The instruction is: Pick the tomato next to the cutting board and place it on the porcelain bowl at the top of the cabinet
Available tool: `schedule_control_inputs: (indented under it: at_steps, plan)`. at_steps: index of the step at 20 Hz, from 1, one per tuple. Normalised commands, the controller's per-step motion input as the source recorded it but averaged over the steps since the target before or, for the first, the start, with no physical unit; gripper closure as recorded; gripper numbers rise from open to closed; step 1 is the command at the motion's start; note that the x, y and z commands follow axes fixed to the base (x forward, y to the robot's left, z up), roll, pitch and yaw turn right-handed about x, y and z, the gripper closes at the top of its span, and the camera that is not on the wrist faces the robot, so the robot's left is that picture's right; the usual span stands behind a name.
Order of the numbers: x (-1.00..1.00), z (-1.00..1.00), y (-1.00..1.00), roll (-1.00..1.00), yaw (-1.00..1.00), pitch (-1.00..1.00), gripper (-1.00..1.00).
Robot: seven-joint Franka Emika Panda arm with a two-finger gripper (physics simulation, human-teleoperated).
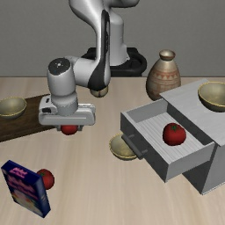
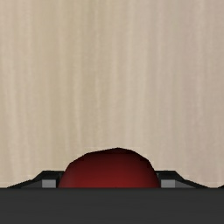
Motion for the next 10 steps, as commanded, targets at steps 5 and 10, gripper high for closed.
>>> schedule_control_inputs:
  at_steps: [5, 10]
  plan:
    - [0.0, 0.2, 0.0, 0.0, 0.0, 0.0, 1.0]
    - [0.0, 0.4, 0.0, 0.0, 0.0, 0.0, 1.0]
